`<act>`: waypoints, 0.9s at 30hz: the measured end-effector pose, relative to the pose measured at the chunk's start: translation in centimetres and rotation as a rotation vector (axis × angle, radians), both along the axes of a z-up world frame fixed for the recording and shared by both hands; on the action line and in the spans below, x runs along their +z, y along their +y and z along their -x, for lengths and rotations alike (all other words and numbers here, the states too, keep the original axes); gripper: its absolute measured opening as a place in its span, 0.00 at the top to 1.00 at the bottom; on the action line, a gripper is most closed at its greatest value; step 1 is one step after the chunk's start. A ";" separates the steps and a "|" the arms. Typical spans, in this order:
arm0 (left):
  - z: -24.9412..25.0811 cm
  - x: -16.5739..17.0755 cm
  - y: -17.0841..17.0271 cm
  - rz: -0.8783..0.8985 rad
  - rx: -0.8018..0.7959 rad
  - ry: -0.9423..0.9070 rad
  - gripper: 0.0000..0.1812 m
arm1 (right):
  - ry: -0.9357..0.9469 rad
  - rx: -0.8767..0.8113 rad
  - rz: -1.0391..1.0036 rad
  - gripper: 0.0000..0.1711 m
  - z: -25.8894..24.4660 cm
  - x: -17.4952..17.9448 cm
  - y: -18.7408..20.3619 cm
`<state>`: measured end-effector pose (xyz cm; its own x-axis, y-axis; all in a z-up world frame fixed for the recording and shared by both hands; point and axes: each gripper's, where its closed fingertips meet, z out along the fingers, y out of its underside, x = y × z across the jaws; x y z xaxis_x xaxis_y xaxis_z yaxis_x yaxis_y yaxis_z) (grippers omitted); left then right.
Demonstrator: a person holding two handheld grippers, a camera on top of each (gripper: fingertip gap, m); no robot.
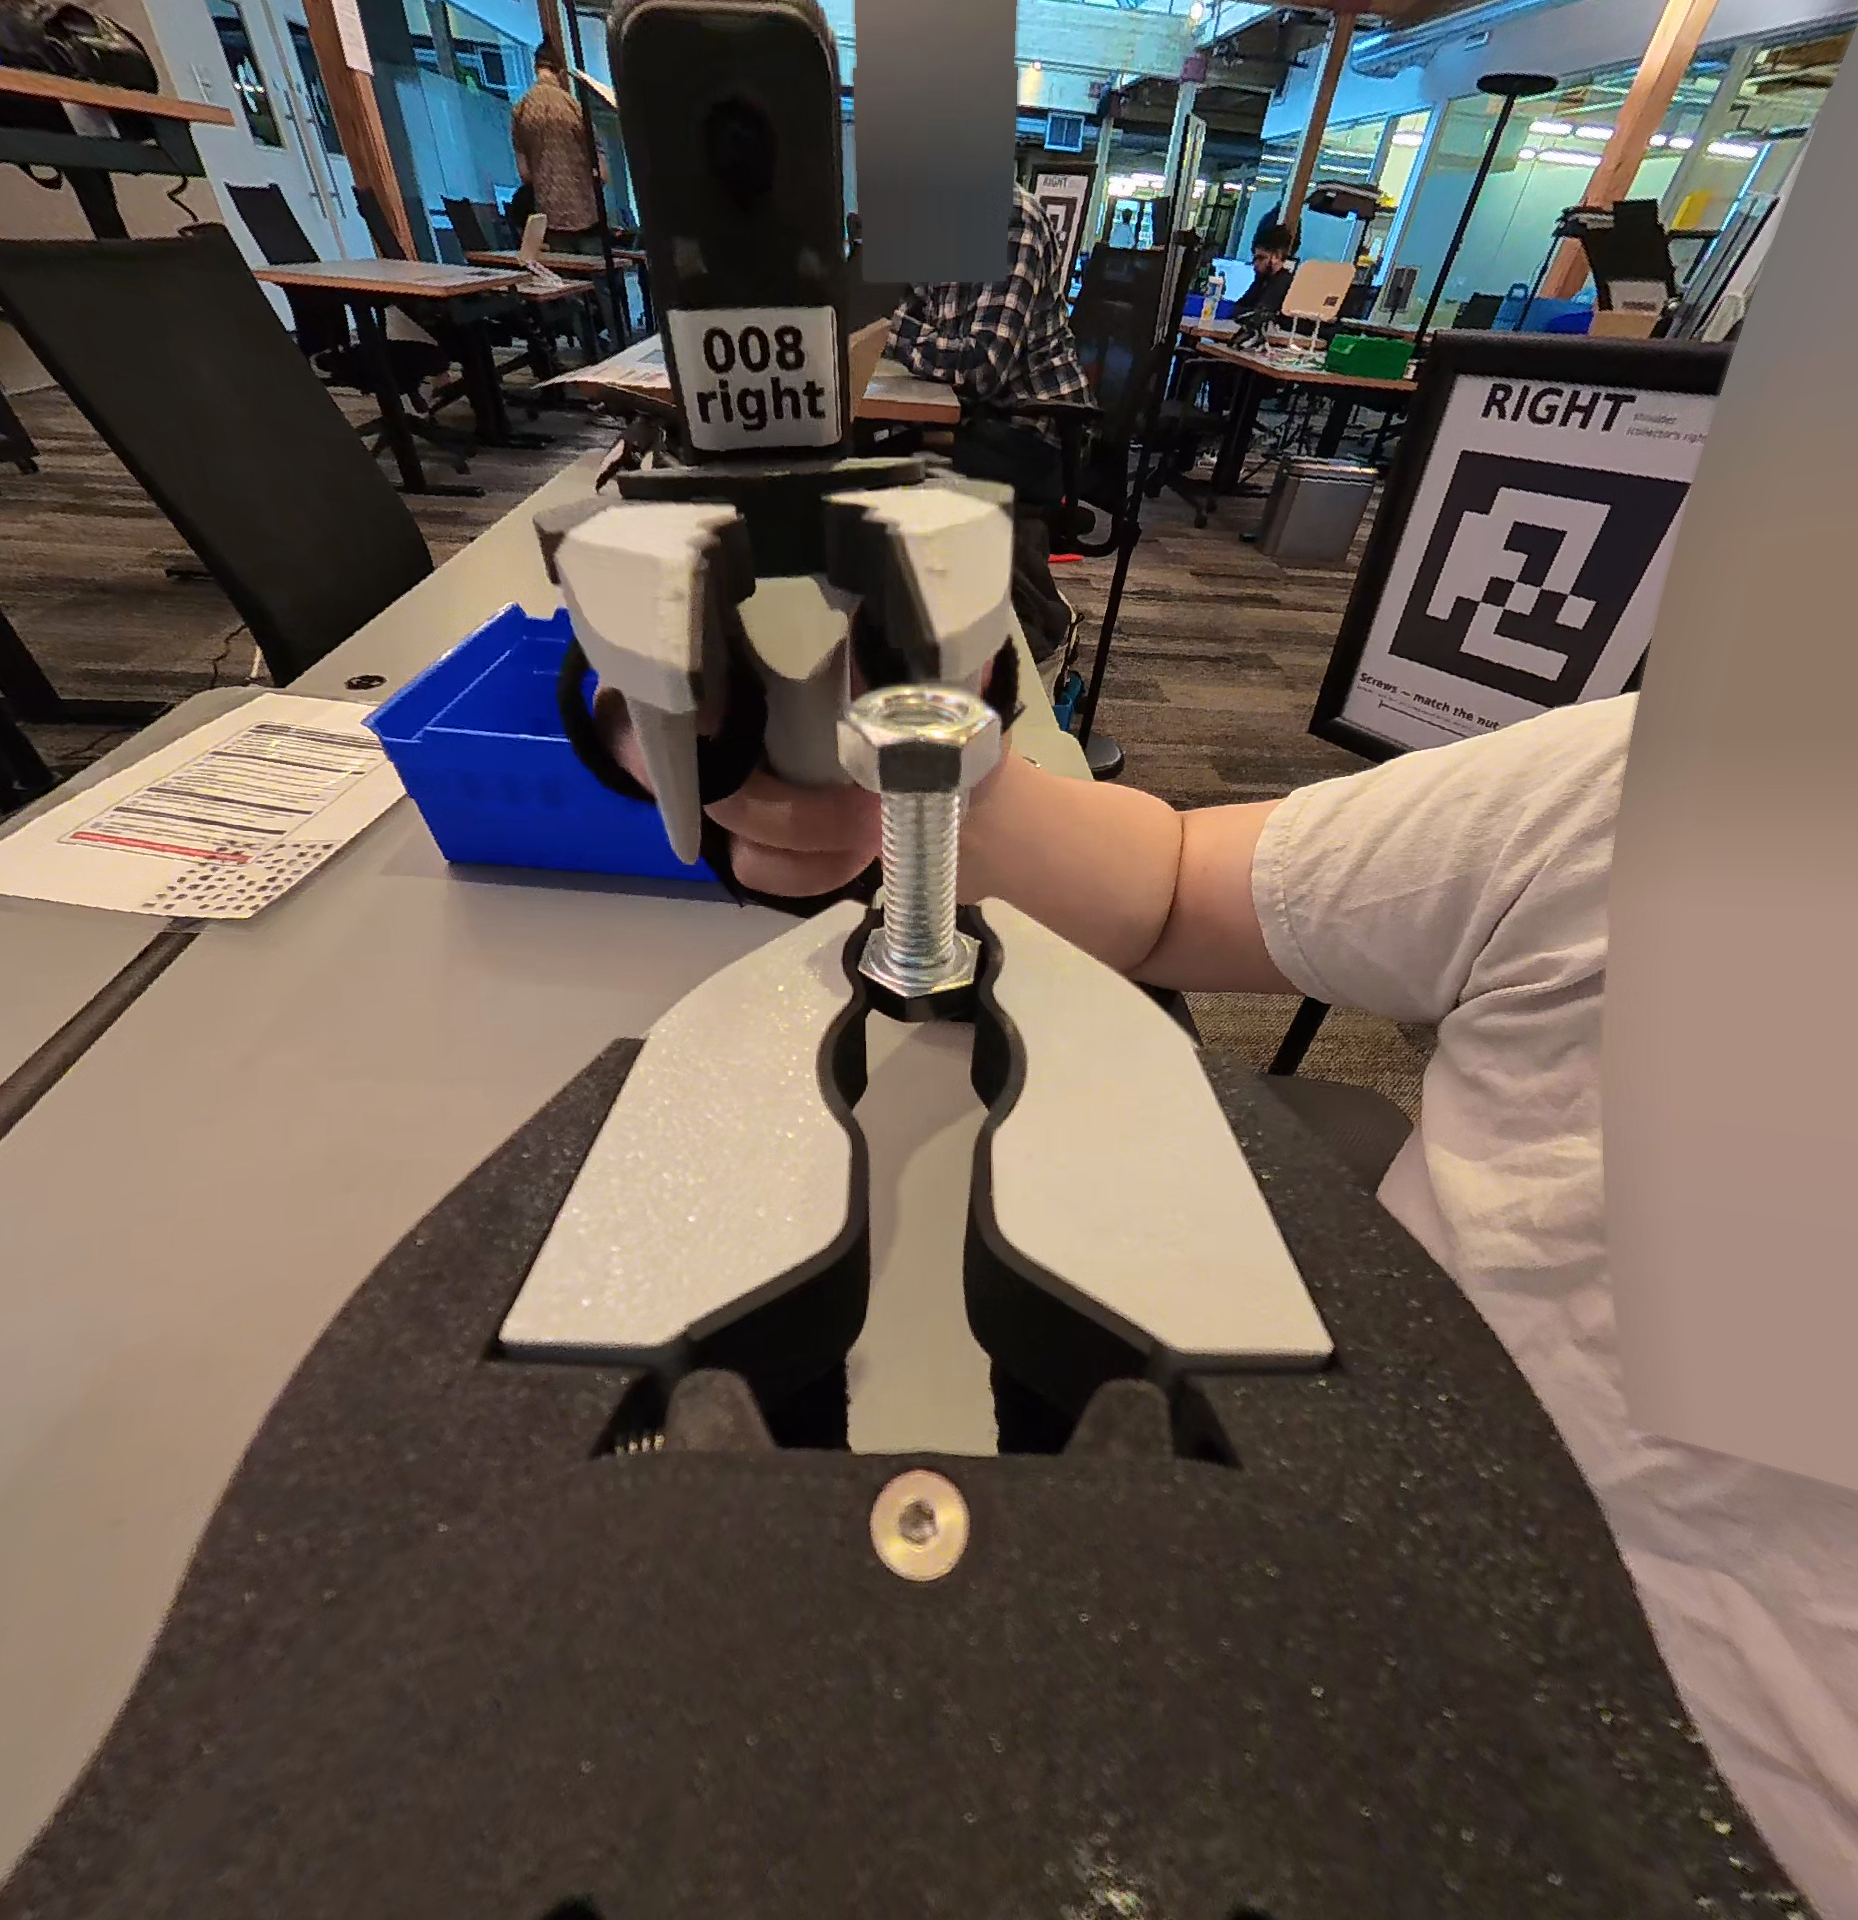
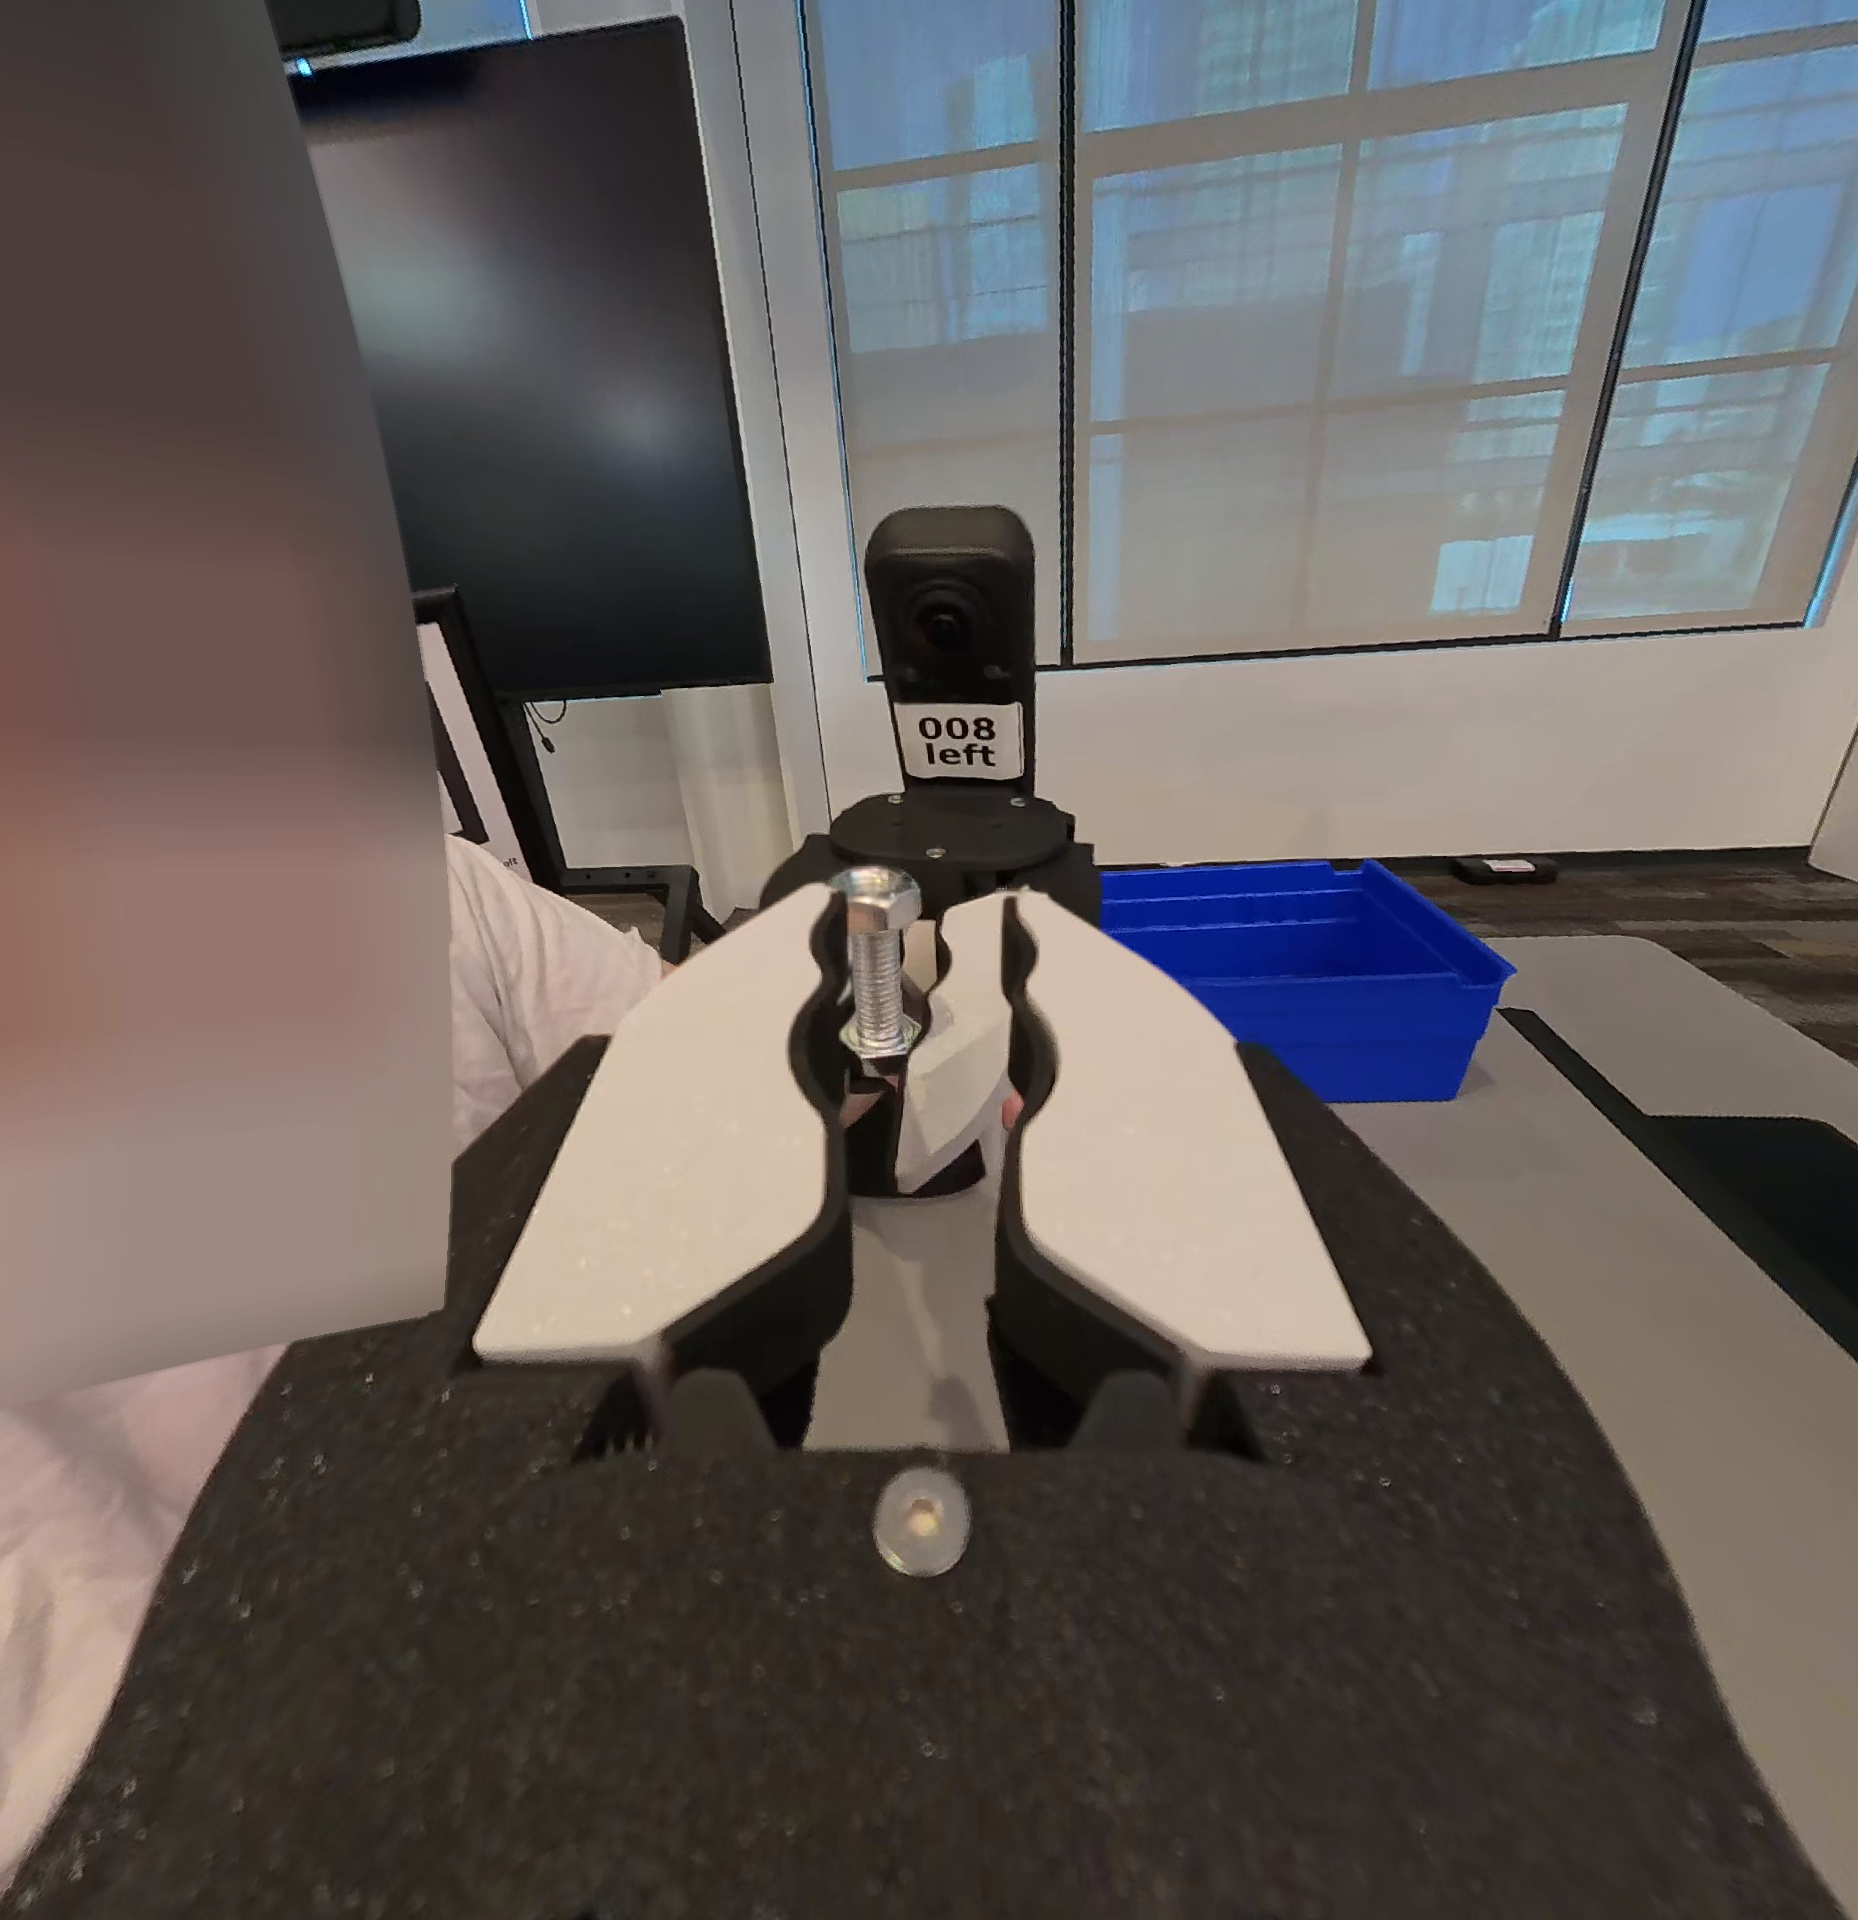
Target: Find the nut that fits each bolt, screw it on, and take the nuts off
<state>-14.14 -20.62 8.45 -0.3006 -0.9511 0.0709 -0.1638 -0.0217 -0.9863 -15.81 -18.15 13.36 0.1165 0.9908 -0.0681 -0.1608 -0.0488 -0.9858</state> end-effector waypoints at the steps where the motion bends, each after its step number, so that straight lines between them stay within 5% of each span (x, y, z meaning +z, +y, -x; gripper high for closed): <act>1: 0.0 -0.1 0.0 -0.002 0.001 0.001 0.92 | 0.006 0.006 0.001 0.84 0.1 0.2 -0.2; 9: -0.2 -0.1 1.2 -0.025 0.081 -0.002 0.92 | -0.067 -0.086 0.004 0.81 1.3 -0.4 -0.1; 19: -0.5 -0.5 3.9 -0.144 0.295 0.003 0.92 | -0.118 -0.464 -0.042 0.81 0.9 -0.5 2.2; 27: -0.5 -0.4 2.6 -0.102 0.201 0.004 0.92 | -0.157 -0.358 -0.055 0.90 1.5 -0.7 1.0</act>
<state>-13.59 -17.98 8.05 -0.1038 -0.9942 -0.0276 -0.1703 0.0451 -0.9844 -17.29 -17.11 12.69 0.4604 0.8872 0.0298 -0.0056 0.0364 -0.9993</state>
